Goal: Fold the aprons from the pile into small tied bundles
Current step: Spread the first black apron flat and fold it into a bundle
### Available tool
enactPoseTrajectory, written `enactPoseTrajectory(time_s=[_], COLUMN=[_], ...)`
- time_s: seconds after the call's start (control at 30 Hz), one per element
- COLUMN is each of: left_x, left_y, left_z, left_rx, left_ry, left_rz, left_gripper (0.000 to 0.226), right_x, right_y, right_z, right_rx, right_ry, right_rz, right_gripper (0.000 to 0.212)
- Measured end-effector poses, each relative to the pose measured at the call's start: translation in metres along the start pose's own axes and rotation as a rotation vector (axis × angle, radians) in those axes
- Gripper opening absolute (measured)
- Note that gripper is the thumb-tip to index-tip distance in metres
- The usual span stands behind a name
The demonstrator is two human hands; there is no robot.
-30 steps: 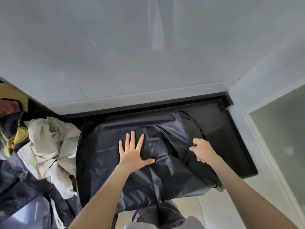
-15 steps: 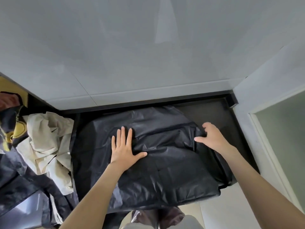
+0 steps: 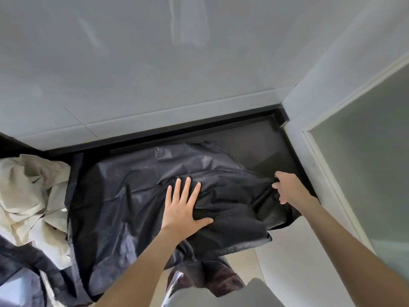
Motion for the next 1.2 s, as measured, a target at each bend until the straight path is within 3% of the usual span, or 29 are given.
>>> enactPoseTrajectory(time_s=[0.13,0.23,0.37,0.47,0.57,0.67,0.77,0.9,1.0,1.07,1.2], left_x=[0.005,0.001,-0.027,-0.030,-0.026,-0.021,-0.021,-0.013,-0.040,-0.059,-0.084], left_y=[-0.003,-0.004,-0.004,-0.001,-0.003,-0.004,-0.012,-0.028,-0.034,-0.028,-0.003], left_z=[-0.002,-0.001,-0.006,-0.024,-0.051,-0.063,-0.075,-0.112,-0.130,-0.141,-0.164], left_rx=[0.058,0.072,0.068,-0.115,-0.280,-0.232,-0.118,-0.253,-0.356,-0.408,-0.471], left_ry=[-0.026,-0.089,-0.299,-0.143,-0.159,-0.208,-0.156,-0.175,-0.219,-0.240,-0.177], left_rz=[-0.068,-0.091,0.016,0.051,0.041,0.029,0.047,0.052,0.173,0.144,0.054], left_gripper=[0.111,0.101,0.083,0.073,0.084,0.091,0.086,0.073,0.052,0.052,0.063], right_x=[-0.050,-0.074,-0.065,-0.018,0.056,0.106,0.107,0.087,0.060,0.047,0.038], right_y=[-0.012,-0.013,-0.009,-0.029,-0.033,-0.009,0.005,0.011,0.008,0.002,0.000], right_z=[-0.039,-0.066,-0.091,-0.150,-0.191,-0.174,-0.154,-0.127,-0.146,-0.178,-0.232], right_rx=[-0.242,-0.328,-0.269,-0.573,-0.773,-0.672,-0.640,-0.585,-0.634,-0.713,-0.741], right_ry=[-0.269,-0.271,-0.298,-0.342,-0.461,-0.611,-0.678,-0.609,-0.551,-0.525,-0.469], right_rz=[0.252,0.390,0.390,0.365,0.152,-0.020,0.016,0.032,0.135,0.177,0.164], right_gripper=[0.013,0.026,0.067,0.064,0.059,0.061,0.072,0.082,0.047,0.029,0.042])
Point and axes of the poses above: each hand's wrist, its own y-axis towards the middle knuckle, its own x-axis out of the palm, z = x × y, the point moved 10 cm from there along y, towards the middle knuckle, and after that the axes turned 11 degrees about -z, right-handed, at the moved point
